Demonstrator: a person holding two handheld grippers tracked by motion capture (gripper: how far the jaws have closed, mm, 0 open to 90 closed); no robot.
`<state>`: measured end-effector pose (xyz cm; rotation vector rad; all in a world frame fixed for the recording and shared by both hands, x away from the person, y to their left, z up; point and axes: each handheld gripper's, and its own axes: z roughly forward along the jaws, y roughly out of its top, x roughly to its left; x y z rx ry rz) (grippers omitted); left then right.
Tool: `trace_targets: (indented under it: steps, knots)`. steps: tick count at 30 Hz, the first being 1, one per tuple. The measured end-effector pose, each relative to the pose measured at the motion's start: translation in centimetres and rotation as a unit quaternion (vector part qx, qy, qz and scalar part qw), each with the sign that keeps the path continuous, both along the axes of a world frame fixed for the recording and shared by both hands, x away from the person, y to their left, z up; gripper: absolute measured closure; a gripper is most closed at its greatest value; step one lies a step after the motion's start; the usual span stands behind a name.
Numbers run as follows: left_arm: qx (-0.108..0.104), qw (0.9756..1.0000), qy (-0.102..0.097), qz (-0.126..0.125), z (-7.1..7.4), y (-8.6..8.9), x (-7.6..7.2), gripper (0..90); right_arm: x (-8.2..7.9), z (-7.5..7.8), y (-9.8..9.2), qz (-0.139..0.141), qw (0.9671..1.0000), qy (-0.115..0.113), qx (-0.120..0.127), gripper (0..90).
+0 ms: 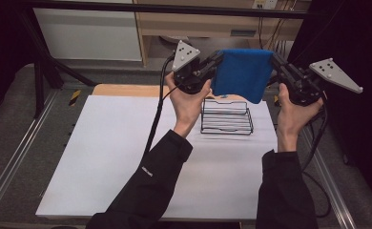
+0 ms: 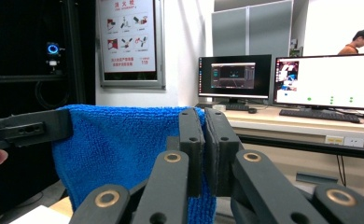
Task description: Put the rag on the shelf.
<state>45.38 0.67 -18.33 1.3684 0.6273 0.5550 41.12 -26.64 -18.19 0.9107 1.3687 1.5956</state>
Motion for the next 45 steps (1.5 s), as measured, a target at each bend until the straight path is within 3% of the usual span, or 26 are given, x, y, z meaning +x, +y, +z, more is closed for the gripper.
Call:
trace_targets:
  steps: [10, 16, 19, 27, 33, 36, 45]
  knots:
    - [-0.005, 0.9999, -0.010, 0.004, 2.3, -0.2, 1.1, 85.5, 1.8, 1.6, -0.1, -0.001, 0.9999, -0.013, 0.003, 87.0]
    - [-0.004, 0.9999, -0.011, 0.010, 3.1, -0.6, 2.1, 85.5, 3.2, 2.3, -0.3, -0.004, 0.9999, -0.014, 0.009, 87.0]
    - [-0.014, 0.9998, -0.012, 0.008, 3.4, -0.7, 2.8, 85.5, 4.1, 2.7, -0.3, -0.007, 0.9999, -0.012, 0.003, 87.0]
    - [-0.006, 0.9998, -0.012, 0.016, 2.5, -1.1, 4.1, 85.5, 5.7, 2.8, -0.6, -0.012, 0.9998, -0.012, -0.004, 87.0]
    - [-0.001, 0.9999, -0.001, 0.013, 1.6, -1.4, 5.3, 85.5, 7.2, 1.8, -0.8, -0.016, 0.9998, 0.003, -0.011, 87.0]
    - [0.010, 0.9998, -0.005, 0.016, 1.2, -1.5, 5.7, 85.5, 7.8, 1.4, -1.0, -0.014, 0.9998, 0.006, -0.012, 87.0]
    - [0.025, 0.9997, 0.003, 0.008, -0.3, -1.6, 6.4, 85.5, 8.2, -0.1, -1.6, -0.007, 0.9996, 0.018, -0.021, 86.9]
